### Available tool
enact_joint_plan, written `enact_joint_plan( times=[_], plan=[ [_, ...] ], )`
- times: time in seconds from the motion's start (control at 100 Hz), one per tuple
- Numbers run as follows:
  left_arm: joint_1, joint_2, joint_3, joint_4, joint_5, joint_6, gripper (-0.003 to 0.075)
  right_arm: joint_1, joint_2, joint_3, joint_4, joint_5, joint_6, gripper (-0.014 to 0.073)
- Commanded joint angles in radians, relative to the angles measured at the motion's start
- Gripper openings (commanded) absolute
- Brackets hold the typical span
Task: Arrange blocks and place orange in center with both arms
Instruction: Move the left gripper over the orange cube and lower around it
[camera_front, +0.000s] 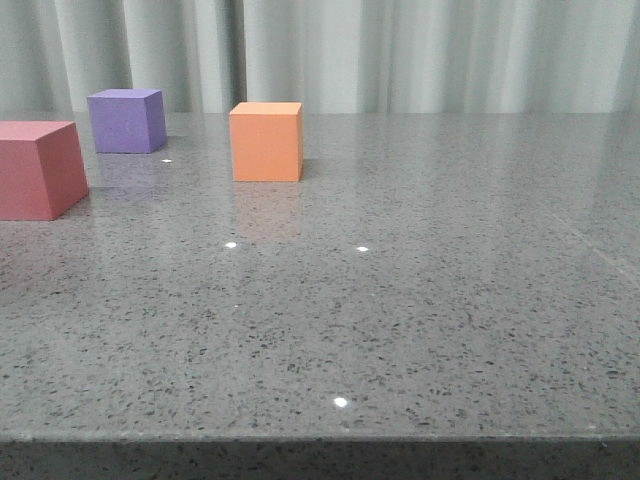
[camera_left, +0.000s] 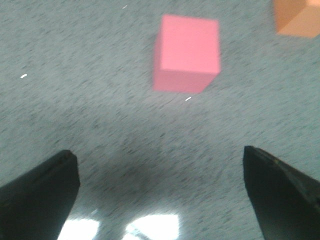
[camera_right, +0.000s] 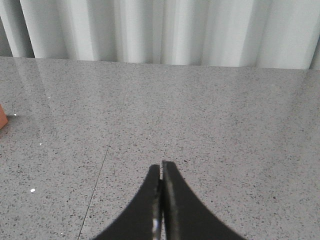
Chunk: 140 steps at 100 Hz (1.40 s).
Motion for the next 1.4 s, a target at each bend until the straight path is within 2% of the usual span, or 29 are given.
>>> enact_joint_plan(
  times=[0.0,0.11,0.35,0.59,0.75,0.86,1.05,1.16,1.39],
  plan=[
    [-0.004,-0.006,-0.033,-0.123,-0.111,0.023,0.0659,-0.006,0.003,-0.025,-0.019,-0.067,-0.001,-0.0068],
    [-0.037,-0.006,-0.035,-0.167,-0.187,0.023,0.0652,-0.006,0.003,-0.025,-0.019,-0.067,-0.001,-0.0068],
    [-0.2,0.113,-0.163,-0.147,-0.2,-0.036,0.065,-0.006,0.003,-0.025,-0.019,-0.067,-0.001,-0.0068],
    [-0.436,0.346,-0.36,0.138,-0.2,-0.25,0.065,-0.006,0.003,-0.025,-0.019,-0.067,-0.001,-0.0068],
    [-0.558,0.515,-0.508,0.263,-0.2,-0.369,0.065,-0.006,0.003,-0.025,-0.019,-0.067,-0.001,-0.0068],
    [-0.605,0.617,-0.614,0.329,-0.179,-0.426,0.065,-0.006,0.003,-0.025,-0.019,-0.067,-0.001,-0.0068],
    [-0.665,0.805,-0.829,0.474,-0.064,-0.508,0.065,-0.006,0.003,-0.025,-0.019,-0.067,-0.001,-0.0068],
    [-0.677,0.889,-0.931,0.517,-0.015,-0.511,0.065,-0.006,0.003,-0.025,-0.019,-0.067,-0.001,-0.0068],
    [-0.675,0.99,-1.025,0.614,0.045,-0.585,0.065,-0.006,0.003,-0.025,-0.019,-0.067,-0.001,-0.0068]
  ],
)
